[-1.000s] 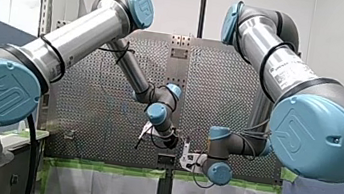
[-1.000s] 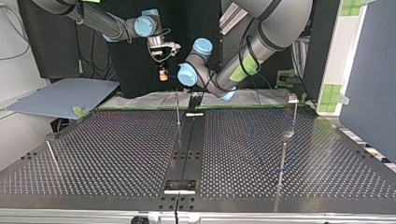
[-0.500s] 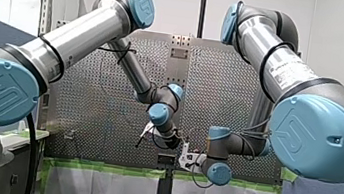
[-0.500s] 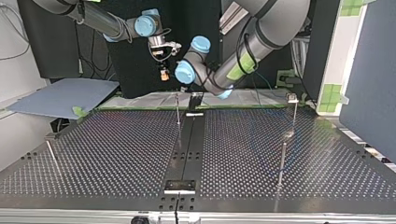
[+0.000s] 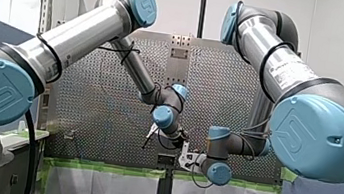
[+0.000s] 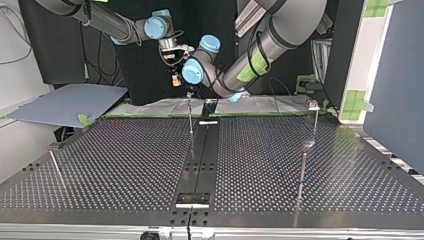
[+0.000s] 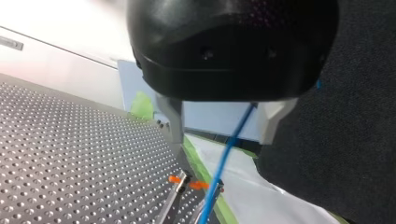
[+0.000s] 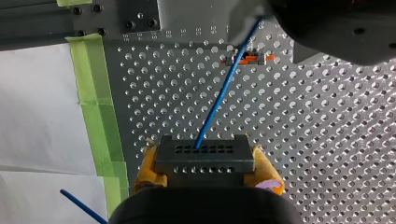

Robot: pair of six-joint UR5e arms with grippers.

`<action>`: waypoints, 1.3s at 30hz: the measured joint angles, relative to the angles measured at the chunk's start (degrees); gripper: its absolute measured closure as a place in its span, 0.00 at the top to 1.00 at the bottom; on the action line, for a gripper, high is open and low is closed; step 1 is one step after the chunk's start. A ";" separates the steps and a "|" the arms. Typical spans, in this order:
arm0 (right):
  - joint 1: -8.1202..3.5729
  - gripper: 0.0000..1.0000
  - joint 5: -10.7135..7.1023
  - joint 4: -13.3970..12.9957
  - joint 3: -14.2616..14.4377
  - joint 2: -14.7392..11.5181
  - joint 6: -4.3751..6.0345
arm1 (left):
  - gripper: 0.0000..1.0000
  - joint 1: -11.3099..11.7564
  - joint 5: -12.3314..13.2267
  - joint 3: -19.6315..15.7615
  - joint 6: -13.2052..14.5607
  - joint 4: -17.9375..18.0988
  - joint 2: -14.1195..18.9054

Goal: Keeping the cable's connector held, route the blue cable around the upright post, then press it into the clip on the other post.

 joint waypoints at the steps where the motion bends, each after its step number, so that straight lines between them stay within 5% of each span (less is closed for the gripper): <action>1: 0.00 0.00 0.00 0.00 0.00 0.00 0.01 | 0.40 -0.04 -0.03 0.00 -0.03 0.05 0.00; 3: 0.00 0.00 0.00 0.03 0.00 0.00 0.01 | 0.31 -0.06 -0.08 0.00 -0.15 0.03 0.00; 5: 0.00 0.00 0.00 0.07 0.00 0.00 0.01 | 0.10 -0.06 -0.24 0.00 -0.47 -0.04 0.00; 8: 0.00 0.00 0.00 0.13 0.00 0.00 -0.01 | 0.00 -0.03 -0.97 0.00 -0.84 -0.23 0.00; 20: -0.25 0.00 -0.05 0.12 0.00 0.00 -0.03 | 0.00 0.61 -1.92 -0.01 -2.24 -0.23 -0.06; 31: -1.31 0.00 -0.74 0.28 -0.86 -0.01 0.24 | 0.00 2.47 -1.02 0.00 -6.59 4.62 -0.38; 39: -2.57 0.00 -1.16 2.75 -2.82 -0.01 -1.25 | 0.00 3.99 -2.05 0.00 -5.41 6.85 -3.69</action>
